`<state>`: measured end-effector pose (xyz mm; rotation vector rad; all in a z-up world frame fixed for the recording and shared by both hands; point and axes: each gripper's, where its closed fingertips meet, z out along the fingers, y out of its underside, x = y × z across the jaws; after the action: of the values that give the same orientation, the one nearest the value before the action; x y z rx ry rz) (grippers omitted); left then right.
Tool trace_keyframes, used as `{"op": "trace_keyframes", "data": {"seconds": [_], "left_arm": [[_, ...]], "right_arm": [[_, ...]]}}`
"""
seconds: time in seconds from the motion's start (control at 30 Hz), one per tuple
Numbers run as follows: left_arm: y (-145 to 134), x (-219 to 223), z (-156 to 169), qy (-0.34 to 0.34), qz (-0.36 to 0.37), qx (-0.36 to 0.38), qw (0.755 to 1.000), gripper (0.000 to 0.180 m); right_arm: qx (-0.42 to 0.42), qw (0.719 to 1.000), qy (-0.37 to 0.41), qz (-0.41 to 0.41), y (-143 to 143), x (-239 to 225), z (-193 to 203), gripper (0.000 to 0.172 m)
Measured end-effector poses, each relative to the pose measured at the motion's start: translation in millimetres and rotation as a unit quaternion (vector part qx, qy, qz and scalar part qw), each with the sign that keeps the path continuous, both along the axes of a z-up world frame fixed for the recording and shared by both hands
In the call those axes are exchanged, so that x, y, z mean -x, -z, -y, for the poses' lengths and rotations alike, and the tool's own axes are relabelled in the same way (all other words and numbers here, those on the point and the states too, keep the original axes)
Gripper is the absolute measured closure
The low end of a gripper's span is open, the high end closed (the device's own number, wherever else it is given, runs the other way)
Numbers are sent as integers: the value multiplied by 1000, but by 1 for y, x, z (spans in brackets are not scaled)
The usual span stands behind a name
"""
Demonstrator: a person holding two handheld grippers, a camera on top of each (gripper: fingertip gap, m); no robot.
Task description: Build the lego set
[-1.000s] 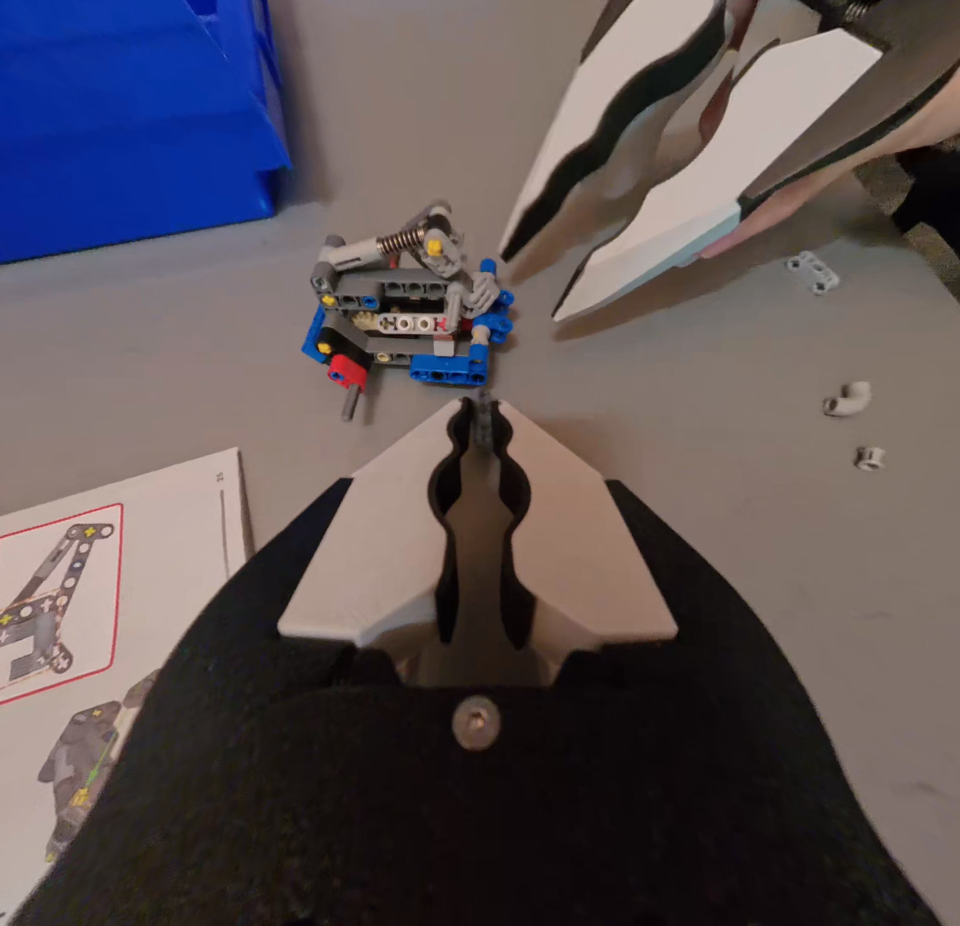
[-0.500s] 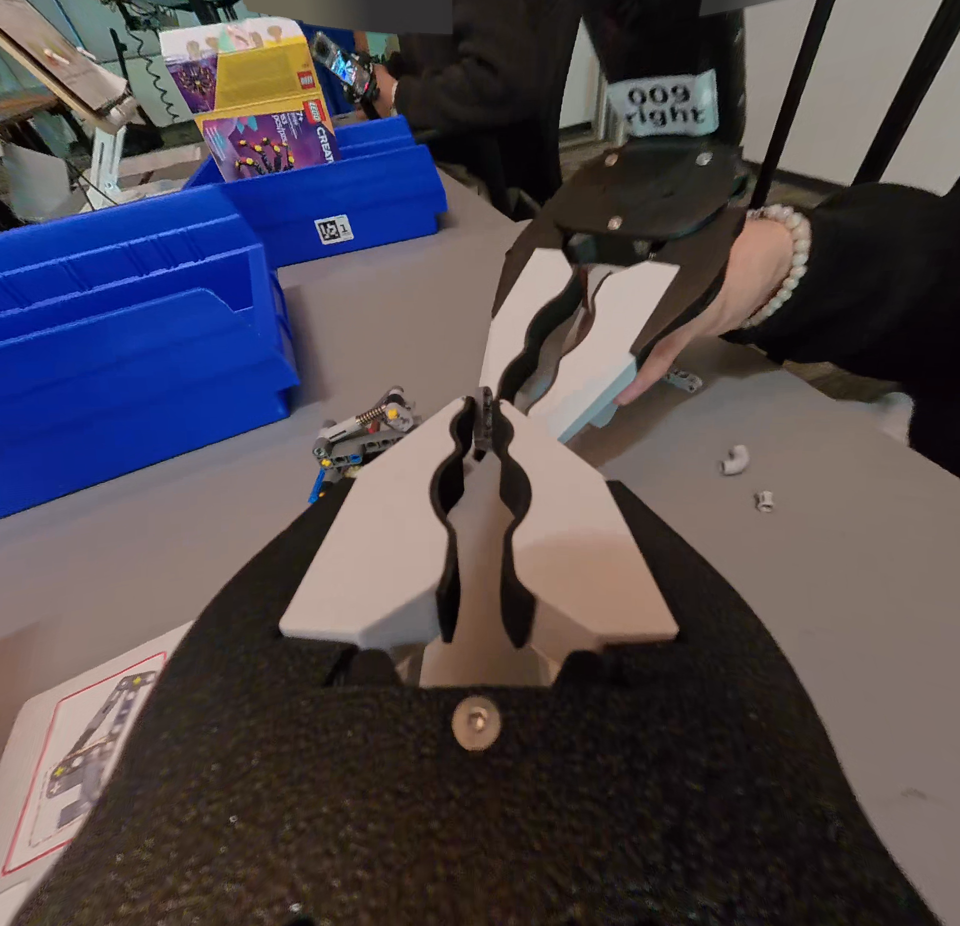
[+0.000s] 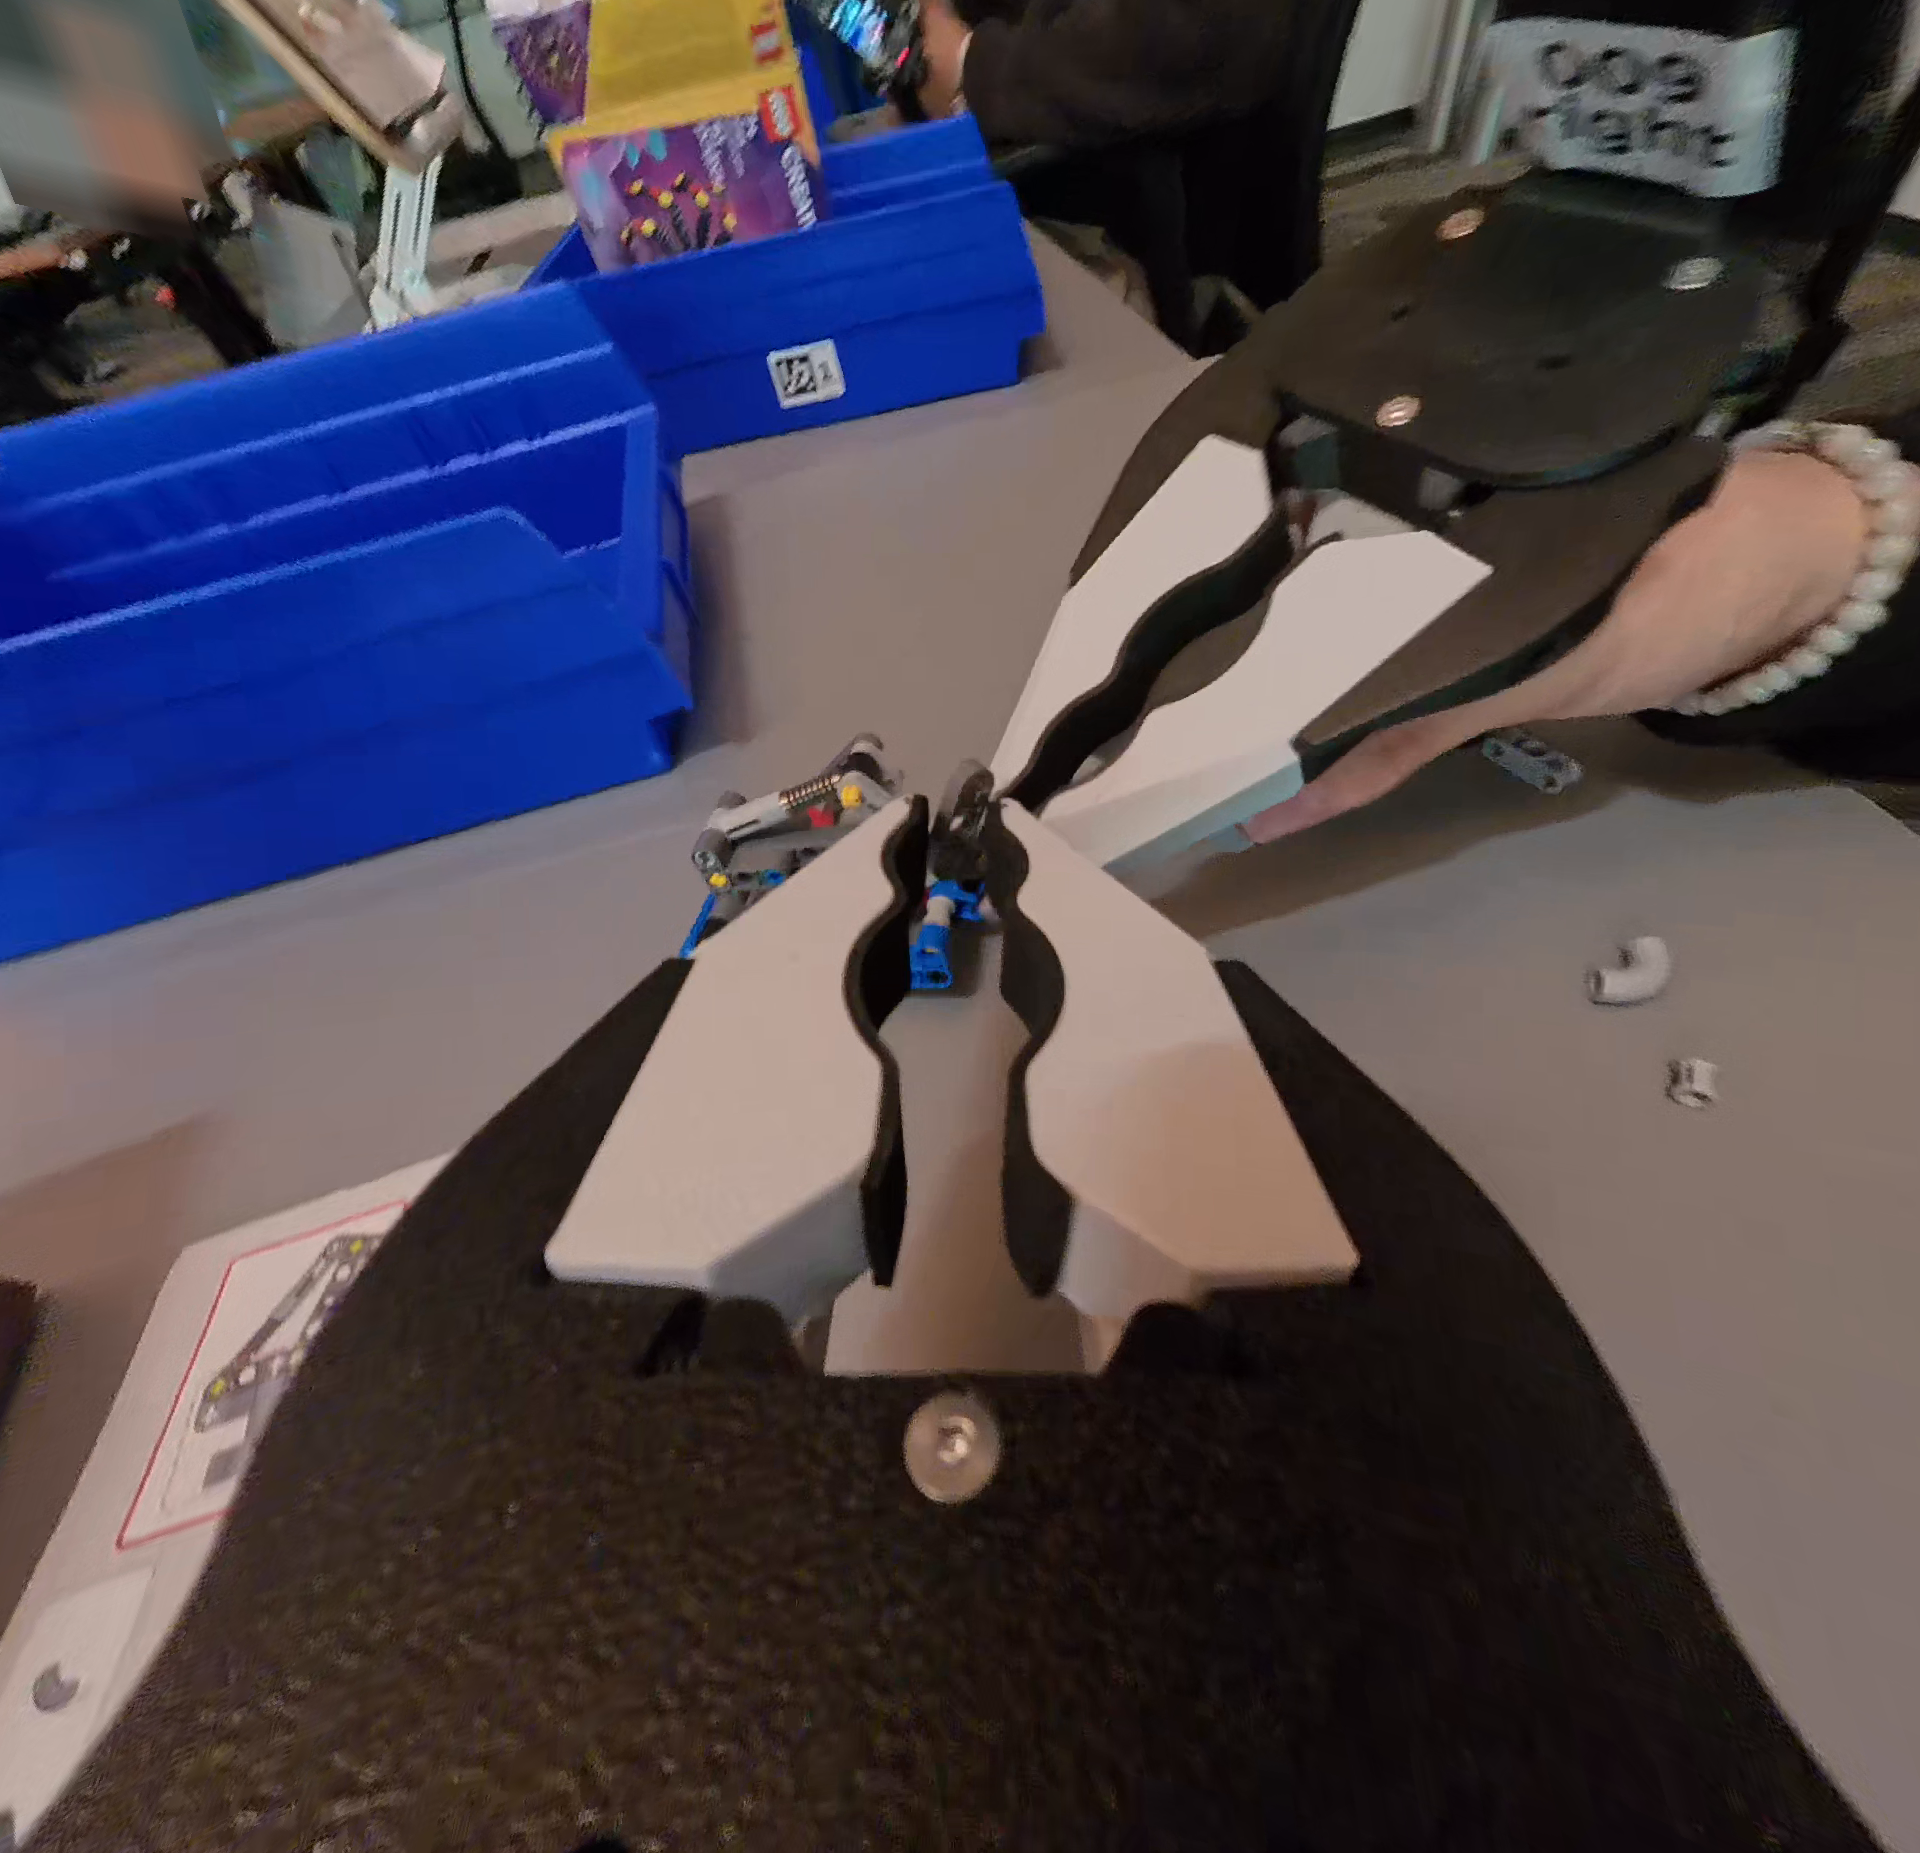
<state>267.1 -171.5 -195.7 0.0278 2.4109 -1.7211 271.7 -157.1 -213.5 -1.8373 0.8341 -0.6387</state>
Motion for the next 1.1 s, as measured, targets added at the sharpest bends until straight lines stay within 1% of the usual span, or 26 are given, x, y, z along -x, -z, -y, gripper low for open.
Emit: {"op": "trace_keyframes", "data": {"seconds": [0.17, 0.27, 0.37, 0.47, 0.57, 0.7, 0.8, 0.9, 0.97, 1.1], "left_arm": [[4, -9, 3, -52, -39, 2, 998, 168], [7, -10, 7, -65, -63, 3, 996, 172], [10, -12, 10, -83, -67, -2, 994, 173], [15, -15, 14, -106, -47, -23, 993, 173], [19, -17, 19, -125, -9, -57, 990, 173], [20, -20, 22, -123, 41, -74, 989, 175], [21, -20, 25, -120, 56, -70, 989, 176], [23, -21, 24, -119, 86, -74, 986, 176], [24, -20, 23, -117, 87, -75, 986, 177], [25, -21, 22, -112, 63, -64, 990, 177]], "right_arm": [[1, 999, 36, 2, 0, -5, 7, 171], [24, 998, 52, 7, 3, -8, 11, 172], [44, 997, 68, 8, 5, -10, 15, 171], [65, 994, 87, 3, 10, -12, 21, 171], [84, 991, 101, 0, 16, -14, 27, 172], [100, 989, 109, 1, 18, -15, 30, 171], [105, 988, 113, 4, 18, -15, 31, 170], [120, 986, 113, 6, 21, -16, 31, 169], [123, 987, 108, 5, 22, -15, 29, 169], [110, 989, 97, -6, 22, -15, 27, 169]]}}
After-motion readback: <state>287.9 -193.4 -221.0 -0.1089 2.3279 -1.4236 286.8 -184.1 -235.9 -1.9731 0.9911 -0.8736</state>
